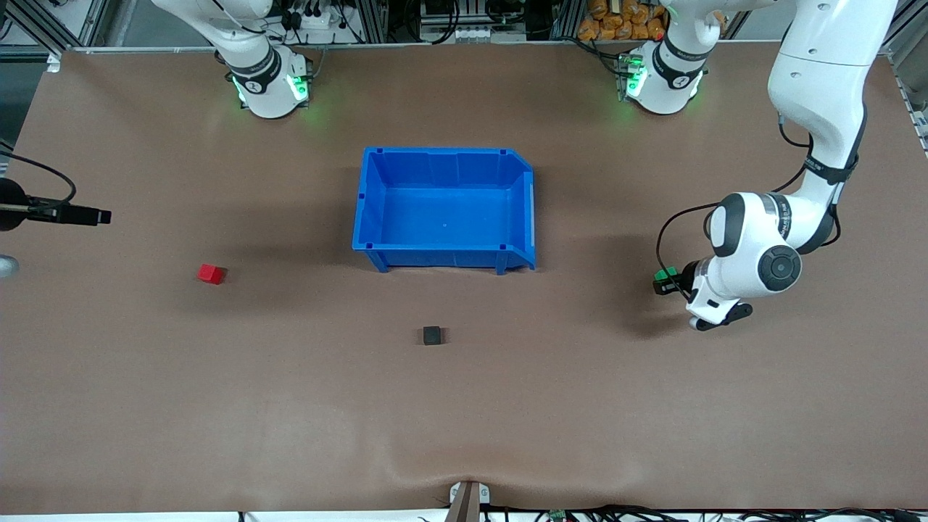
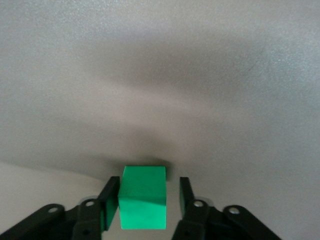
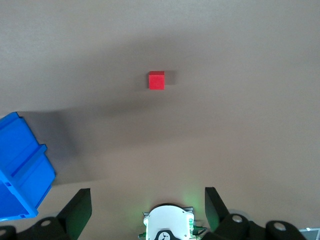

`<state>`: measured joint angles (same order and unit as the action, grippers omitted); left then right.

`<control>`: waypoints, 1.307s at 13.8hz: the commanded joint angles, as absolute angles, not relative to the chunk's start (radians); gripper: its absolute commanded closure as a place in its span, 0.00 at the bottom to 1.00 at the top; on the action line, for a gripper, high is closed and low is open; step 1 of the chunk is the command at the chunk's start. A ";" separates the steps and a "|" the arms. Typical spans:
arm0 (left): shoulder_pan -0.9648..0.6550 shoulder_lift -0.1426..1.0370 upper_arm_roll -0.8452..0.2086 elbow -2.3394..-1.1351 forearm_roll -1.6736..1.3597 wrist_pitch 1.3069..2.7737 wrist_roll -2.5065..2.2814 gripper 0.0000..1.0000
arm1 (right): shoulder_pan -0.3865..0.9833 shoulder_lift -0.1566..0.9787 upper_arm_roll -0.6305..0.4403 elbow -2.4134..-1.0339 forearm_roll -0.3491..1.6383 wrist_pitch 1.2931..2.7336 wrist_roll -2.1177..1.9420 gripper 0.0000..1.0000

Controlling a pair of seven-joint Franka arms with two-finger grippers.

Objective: Attach green and red cubes to black cube
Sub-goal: 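Grasp the green cube with the left gripper while the right gripper reaches out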

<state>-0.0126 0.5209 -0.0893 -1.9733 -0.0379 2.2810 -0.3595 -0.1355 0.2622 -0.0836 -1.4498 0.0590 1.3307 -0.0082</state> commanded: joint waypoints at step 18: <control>-0.142 0.524 -0.124 -1.700 -0.074 2.166 -0.937 1.00 | -0.161 0.299 -0.069 -1.437 0.066 1.321 -0.006 0.00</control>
<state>-0.1041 0.4883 -0.1268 -1.7678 -0.0463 2.1854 -0.8821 -0.1408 0.2935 -0.0835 -1.4498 0.0590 1.3307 -0.0082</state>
